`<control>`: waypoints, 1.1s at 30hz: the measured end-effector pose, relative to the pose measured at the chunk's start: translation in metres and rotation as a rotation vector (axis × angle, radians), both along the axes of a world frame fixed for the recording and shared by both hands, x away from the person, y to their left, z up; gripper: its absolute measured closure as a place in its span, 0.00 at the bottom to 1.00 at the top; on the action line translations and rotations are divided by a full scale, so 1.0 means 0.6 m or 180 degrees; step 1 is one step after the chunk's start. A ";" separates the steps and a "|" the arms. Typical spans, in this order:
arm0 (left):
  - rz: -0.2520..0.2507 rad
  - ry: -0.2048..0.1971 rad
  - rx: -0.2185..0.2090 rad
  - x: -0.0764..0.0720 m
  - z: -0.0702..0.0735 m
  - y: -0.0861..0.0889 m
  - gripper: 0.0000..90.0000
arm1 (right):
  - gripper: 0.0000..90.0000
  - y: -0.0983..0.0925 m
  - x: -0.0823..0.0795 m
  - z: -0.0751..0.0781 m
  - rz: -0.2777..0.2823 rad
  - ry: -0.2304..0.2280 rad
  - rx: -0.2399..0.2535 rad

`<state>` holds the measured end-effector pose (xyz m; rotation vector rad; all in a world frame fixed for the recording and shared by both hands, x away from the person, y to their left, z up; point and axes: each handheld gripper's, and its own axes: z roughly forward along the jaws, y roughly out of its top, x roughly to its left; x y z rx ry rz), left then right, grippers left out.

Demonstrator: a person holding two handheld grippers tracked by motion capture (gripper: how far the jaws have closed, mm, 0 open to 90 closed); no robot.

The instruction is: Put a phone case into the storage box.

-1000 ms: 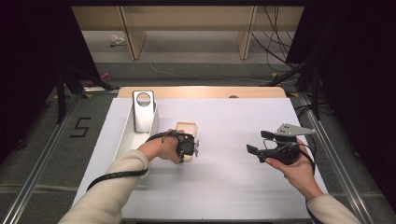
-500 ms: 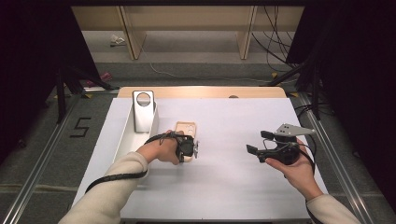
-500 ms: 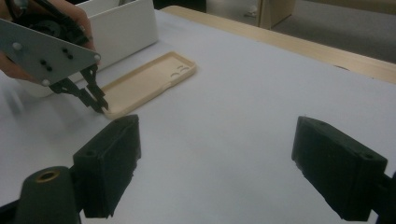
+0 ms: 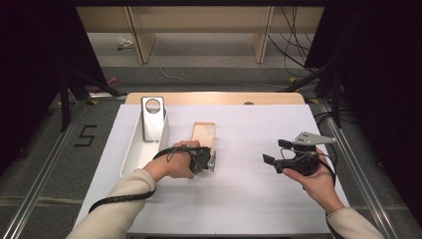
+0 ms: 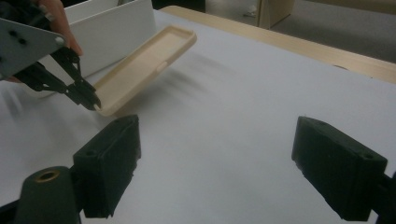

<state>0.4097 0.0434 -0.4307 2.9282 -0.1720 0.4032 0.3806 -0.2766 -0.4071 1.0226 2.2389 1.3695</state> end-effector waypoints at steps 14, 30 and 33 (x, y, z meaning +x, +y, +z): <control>0.0003 -0.0221 -0.0377 -0.064 0.005 0.011 0.97 | 0.18 0.007 0.001 -0.002 0.0011 0.0021 -0.0013; -0.0084 -0.0356 -0.0501 -0.100 0.008 -0.001 0.97 | 0.18 0.025 0.008 -0.004 0.0050 0.0078 0.0072; -0.0115 -0.0359 -0.0530 -0.103 0.010 -0.007 0.97 | 0.18 0.040 0.014 -0.005 0.0096 0.0108 0.0100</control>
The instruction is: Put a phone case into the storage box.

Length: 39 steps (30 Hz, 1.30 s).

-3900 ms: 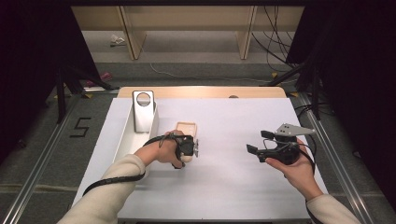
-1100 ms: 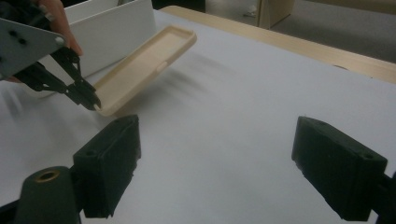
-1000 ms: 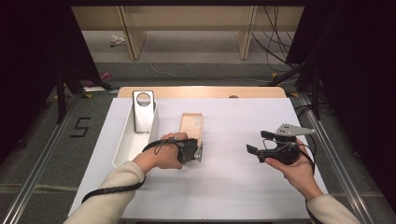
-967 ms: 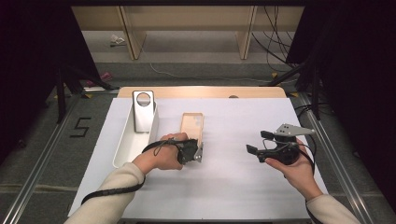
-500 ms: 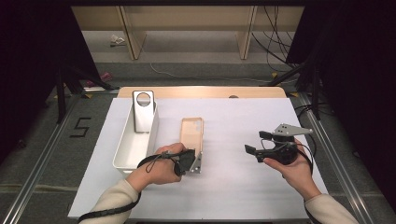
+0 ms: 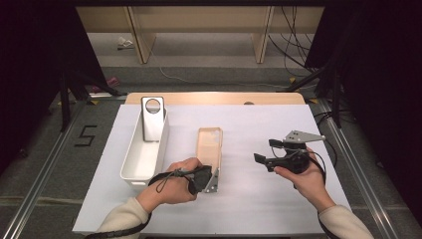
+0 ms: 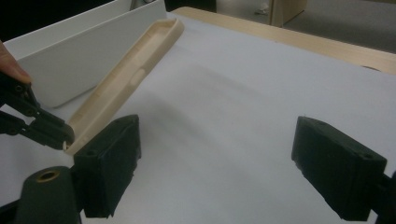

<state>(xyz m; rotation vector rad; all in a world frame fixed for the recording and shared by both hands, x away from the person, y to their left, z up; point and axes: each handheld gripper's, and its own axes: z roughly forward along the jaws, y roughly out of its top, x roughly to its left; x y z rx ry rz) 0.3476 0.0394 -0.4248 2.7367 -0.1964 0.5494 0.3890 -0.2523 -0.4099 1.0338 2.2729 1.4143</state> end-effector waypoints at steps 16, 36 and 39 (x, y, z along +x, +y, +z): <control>-0.0134 -0.0014 -0.0006 -0.011 0.005 -0.022 0.97 | 0.20 0.088 0.041 -0.005 0.0192 0.0143 0.0146; -0.0243 -0.0005 0.0002 -0.019 0.002 -0.035 0.97 | 0.59 0.128 0.079 -0.027 0.0200 0.0657 0.0388; -0.0245 -0.0016 0.0004 -0.019 0.002 -0.036 0.97 | 0.63 0.128 0.079 -0.026 0.0207 0.0685 0.0403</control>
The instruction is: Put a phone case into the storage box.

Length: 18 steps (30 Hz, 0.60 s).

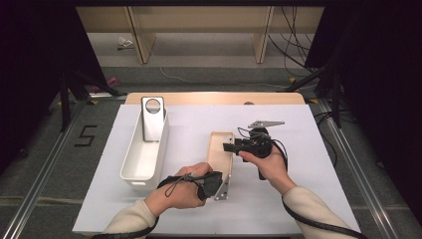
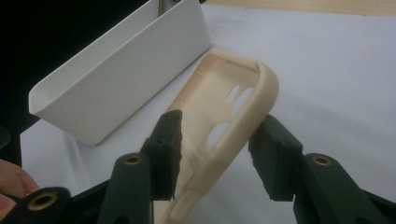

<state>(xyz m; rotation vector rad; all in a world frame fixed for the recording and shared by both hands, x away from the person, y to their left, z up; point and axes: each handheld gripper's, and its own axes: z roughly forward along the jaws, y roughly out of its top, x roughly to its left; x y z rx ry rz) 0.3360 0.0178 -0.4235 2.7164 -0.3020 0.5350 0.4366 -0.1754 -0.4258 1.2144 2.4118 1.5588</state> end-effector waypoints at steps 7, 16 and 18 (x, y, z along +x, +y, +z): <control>-0.0006 0.0030 0.0001 0.002 -0.004 0.000 0.97 | 0.75 0.001 0.000 -0.001 -0.0012 0.0129 -0.0006; -0.0008 -0.0027 -0.0045 0.002 -0.005 -0.001 0.97 | 0.86 -0.003 -0.008 0.011 -0.0080 0.0278 0.0216; -0.0008 -0.0043 -0.0054 0.003 -0.005 -0.001 0.97 | 0.89 -0.003 -0.010 0.015 -0.0090 0.0292 0.0279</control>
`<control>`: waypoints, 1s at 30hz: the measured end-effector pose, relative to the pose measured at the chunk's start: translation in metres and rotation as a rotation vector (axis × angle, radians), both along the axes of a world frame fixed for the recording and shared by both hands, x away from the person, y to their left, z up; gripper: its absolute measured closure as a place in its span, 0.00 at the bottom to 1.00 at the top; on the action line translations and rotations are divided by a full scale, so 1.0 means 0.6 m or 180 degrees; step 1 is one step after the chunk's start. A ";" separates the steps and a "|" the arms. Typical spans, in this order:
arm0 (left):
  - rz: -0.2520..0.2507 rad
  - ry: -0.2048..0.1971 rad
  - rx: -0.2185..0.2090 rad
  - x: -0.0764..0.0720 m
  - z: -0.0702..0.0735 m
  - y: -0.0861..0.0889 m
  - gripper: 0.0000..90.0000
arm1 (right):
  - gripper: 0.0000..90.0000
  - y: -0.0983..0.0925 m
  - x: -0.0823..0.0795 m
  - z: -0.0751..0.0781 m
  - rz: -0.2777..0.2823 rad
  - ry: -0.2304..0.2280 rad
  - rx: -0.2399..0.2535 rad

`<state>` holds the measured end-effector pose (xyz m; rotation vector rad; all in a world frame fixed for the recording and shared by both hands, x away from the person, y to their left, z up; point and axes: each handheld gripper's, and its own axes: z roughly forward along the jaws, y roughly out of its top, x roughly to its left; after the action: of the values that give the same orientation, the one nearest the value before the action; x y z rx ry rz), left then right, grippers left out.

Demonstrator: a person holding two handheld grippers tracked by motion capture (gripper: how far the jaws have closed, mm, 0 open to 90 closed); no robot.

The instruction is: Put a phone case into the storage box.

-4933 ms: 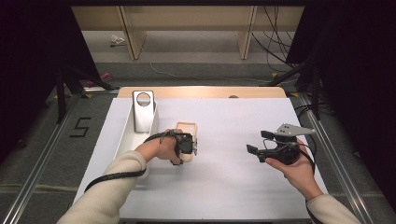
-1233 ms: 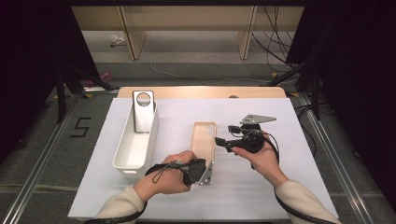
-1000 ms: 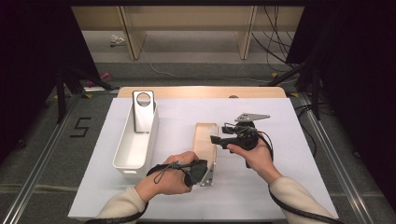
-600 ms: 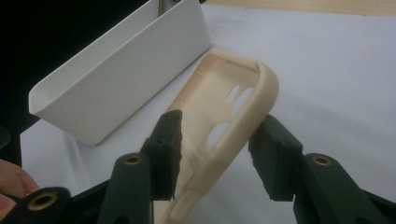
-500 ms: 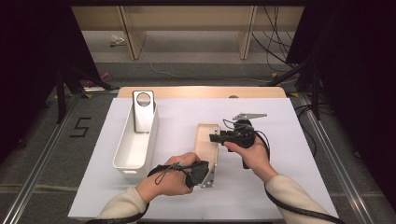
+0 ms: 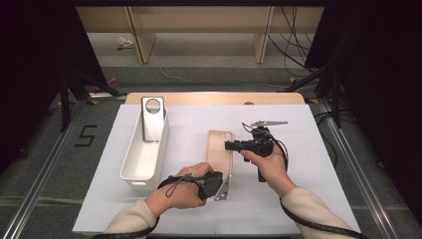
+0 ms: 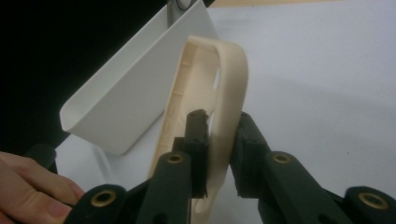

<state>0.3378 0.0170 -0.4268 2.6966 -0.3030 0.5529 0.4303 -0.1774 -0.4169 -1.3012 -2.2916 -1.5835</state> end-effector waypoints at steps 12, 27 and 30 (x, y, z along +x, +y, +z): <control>0.0141 -0.0081 -0.0395 0.010 0.003 0.018 0.81 | 0.91 -0.005 -0.013 0.029 -0.0035 -0.0131 0.0121; 0.1286 0.0520 -0.2170 0.014 0.009 0.105 0.22 | 0.91 -0.052 -0.023 0.046 -0.0111 -0.0345 0.0174; 0.1414 0.0583 -0.2268 0.014 0.006 0.117 0.23 | 0.90 -0.056 -0.027 0.047 -0.0078 -0.0380 0.0164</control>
<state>0.3461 0.0870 -0.4235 2.0781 0.4725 0.4184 0.4138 -0.2108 -0.3889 -1.2605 -2.2930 -1.7616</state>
